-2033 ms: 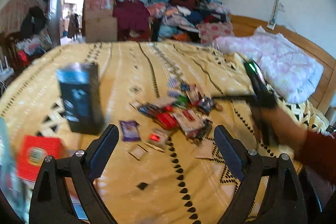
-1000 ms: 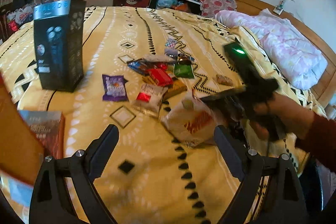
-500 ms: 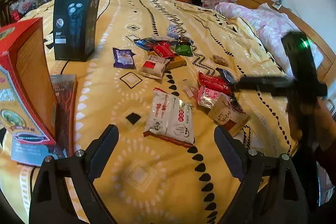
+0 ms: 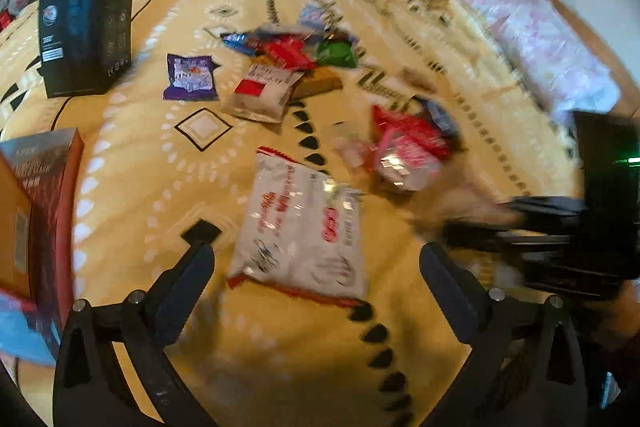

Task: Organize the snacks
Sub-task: 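Grasp the white printed packet with the left gripper while right holds chip bag, then carry both held packets over the glass bowl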

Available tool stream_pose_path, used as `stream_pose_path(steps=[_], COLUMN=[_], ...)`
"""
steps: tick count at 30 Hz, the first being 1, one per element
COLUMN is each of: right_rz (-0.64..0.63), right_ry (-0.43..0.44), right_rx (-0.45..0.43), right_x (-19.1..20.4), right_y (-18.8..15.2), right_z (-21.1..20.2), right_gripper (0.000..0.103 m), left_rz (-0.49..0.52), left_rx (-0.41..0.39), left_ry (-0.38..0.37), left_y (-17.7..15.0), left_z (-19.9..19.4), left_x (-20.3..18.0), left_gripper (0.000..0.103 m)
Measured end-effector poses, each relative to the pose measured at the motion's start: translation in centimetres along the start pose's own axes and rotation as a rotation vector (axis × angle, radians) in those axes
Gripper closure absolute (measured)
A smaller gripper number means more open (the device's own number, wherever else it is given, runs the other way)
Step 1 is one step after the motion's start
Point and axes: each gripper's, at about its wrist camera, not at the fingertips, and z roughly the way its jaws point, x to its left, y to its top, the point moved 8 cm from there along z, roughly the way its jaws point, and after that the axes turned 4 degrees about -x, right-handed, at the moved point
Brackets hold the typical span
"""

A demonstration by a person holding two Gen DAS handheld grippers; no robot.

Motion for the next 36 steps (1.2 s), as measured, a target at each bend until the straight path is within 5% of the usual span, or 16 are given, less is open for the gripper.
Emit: stream_pose_path(steps=[7, 10, 15, 20, 28, 36], right_rz=[0.084, 0.106, 0.107, 0.106, 0.087, 0.013], right_ry=[0.017, 0.018, 0.031, 0.035, 0.024, -0.003], right_rx=[-0.054, -0.055, -0.069, -0.081, -0.122, -0.201], right_x=[-1.0, -1.6, -1.3, -0.8, 0.2, 2.4], right_y=[0.0, 0.0, 0.1, 0.2, 1.1, 5.3], right_z=[-1.9, -1.7, -1.9, -2.1, -3.5, -6.1], right_gripper=[0.081, 0.080, 0.080, 0.080, 0.080, 0.080], left_rz=[0.101, 0.170, 0.130, 0.160, 0.142, 0.106], left_rx=[0.027, 0.054, 0.051, 0.067, -0.050, -0.210], left_ry=[-0.041, 0.029, 0.098, 0.107, 0.074, 0.121], left_y=[0.4, 0.0, 0.1, -0.4, 2.5, 8.0], left_z=[2.5, 3.7, 4.5, 4.6, -0.3, -9.2], left_x=[-1.3, -1.5, 0.3, -0.1, -1.5, -1.4], left_gripper=[0.000, 0.000, 0.002, 0.028, 0.031, 0.031])
